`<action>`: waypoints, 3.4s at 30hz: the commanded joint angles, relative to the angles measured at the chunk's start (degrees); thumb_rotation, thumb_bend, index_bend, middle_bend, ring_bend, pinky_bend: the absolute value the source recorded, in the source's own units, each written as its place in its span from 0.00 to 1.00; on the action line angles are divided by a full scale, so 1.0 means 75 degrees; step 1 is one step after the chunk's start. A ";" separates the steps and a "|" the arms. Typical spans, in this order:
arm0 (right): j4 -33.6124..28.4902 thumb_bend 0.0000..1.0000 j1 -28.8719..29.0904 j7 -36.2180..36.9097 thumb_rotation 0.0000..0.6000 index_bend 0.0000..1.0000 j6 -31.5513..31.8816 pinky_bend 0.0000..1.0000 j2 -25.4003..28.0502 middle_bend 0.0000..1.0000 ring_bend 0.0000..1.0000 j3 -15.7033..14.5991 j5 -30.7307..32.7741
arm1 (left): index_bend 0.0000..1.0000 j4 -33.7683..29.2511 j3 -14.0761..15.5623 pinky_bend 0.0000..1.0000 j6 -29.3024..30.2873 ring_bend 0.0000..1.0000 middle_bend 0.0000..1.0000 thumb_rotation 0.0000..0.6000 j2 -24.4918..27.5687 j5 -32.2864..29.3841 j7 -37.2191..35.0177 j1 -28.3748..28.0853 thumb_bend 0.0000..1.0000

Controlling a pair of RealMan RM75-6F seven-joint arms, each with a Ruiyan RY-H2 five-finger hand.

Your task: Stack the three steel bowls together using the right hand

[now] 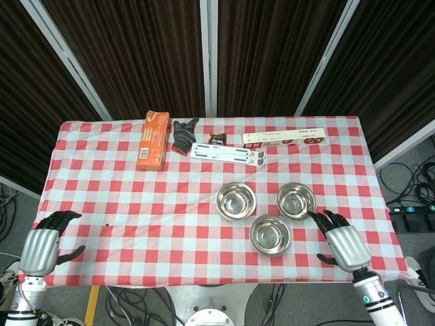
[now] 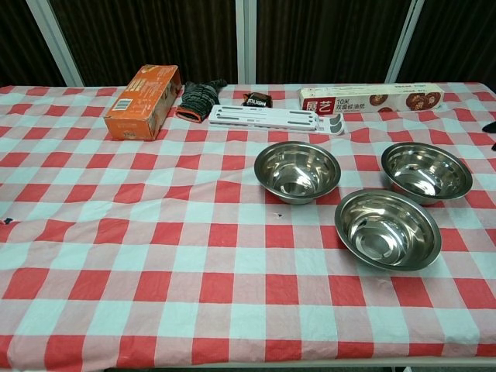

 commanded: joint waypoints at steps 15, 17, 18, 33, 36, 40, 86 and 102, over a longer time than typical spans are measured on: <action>0.0006 0.09 0.0770 -0.1542 1.00 0.30 -0.1363 0.40 -0.0907 0.31 0.28 -0.0216 -0.0087 | 0.34 0.0452 -0.0017 0.34 0.0118 0.26 0.38 1.00 -0.0045 -0.0220 -0.0460 0.0166 0.12; 0.0062 0.09 0.0881 -0.1659 1.00 0.31 -0.1470 0.40 -0.1011 0.32 0.28 -0.0169 -0.0070 | 0.34 0.0526 -0.0019 0.34 0.0101 0.26 0.38 1.00 -0.0075 -0.0236 -0.0521 0.0166 0.12; 0.0089 0.09 0.0928 -0.1696 1.00 0.32 -0.1521 0.40 -0.1050 0.33 0.28 -0.0150 -0.0054 | 0.34 0.0557 -0.0019 0.34 0.0093 0.26 0.38 1.00 -0.0088 -0.0240 -0.0544 0.0165 0.12; 0.0745 0.13 0.1502 -0.1460 1.00 0.40 -0.2202 0.41 -0.1728 0.39 0.30 -0.0033 0.0367 | 0.34 0.0928 -0.0071 0.34 0.0121 0.26 0.38 1.00 -0.0169 -0.0324 -0.0658 0.0202 0.12; 0.0881 0.15 0.1594 -0.1362 1.00 0.43 -0.2243 0.41 -0.1870 0.41 0.32 -0.0025 0.0365 | 0.34 0.0944 -0.0079 0.34 0.0111 0.26 0.38 1.00 -0.0167 -0.0343 -0.0656 0.0204 0.12; 0.1020 0.19 0.1696 -0.1283 1.00 0.47 -0.2316 0.41 -0.2014 0.44 0.34 -0.0030 0.0420 | 0.34 0.0957 -0.0079 0.34 0.0089 0.26 0.38 1.00 -0.0171 -0.0351 -0.0656 0.0200 0.12; 0.0931 0.44 0.1978 -0.1369 1.00 0.72 -0.1755 0.62 -0.2127 0.62 0.51 0.0020 0.0568 | 0.34 0.0955 -0.0096 0.34 -0.0026 0.26 0.38 1.00 -0.0140 -0.0426 -0.0880 0.0189 0.12; 0.1190 0.44 0.3453 -0.2133 1.00 0.72 -0.2833 0.62 -0.2626 0.62 0.51 0.1444 0.1692 | 0.34 0.1059 -0.0155 0.34 -0.0067 0.26 0.38 1.00 -0.0111 -0.0540 -0.1122 0.0192 0.12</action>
